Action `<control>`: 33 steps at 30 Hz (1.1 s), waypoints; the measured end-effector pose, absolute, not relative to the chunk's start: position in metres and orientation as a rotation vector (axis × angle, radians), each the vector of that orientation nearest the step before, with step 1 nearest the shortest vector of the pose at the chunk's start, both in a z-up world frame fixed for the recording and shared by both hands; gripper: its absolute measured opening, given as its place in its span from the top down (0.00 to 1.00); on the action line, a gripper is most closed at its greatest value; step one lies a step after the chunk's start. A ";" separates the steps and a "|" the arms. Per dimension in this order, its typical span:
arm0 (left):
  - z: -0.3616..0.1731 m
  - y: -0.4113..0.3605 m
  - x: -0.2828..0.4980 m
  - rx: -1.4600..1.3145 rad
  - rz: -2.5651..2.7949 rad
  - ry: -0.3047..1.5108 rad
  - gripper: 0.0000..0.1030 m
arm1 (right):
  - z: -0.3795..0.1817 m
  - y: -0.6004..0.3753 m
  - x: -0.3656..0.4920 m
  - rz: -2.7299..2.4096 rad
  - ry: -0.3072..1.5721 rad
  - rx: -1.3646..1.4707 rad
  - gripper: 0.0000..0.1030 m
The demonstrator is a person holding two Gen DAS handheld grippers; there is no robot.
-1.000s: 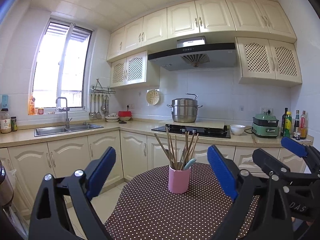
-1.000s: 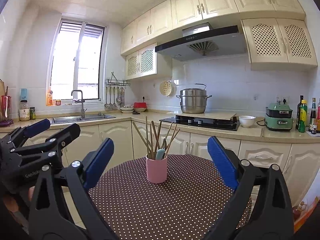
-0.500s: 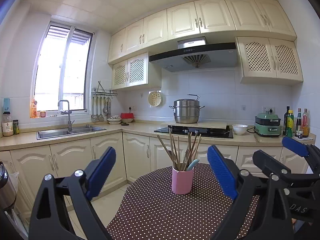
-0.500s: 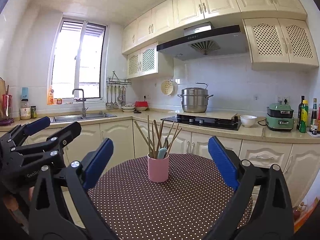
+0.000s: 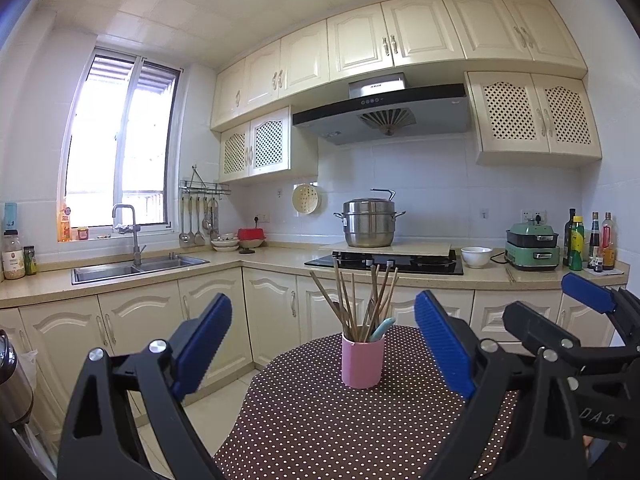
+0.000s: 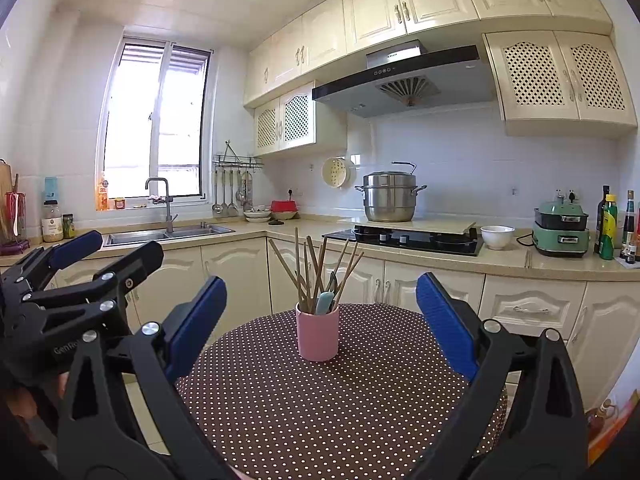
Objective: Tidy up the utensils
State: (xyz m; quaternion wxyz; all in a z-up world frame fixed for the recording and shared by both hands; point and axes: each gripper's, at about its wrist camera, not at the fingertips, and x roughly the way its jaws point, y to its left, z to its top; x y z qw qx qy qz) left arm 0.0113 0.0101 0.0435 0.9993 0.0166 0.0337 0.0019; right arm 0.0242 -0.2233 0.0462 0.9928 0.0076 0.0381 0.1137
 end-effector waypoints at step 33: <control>0.040 0.007 0.010 0.032 0.005 0.075 0.12 | 0.044 -0.224 0.022 0.230 0.086 0.025 0.09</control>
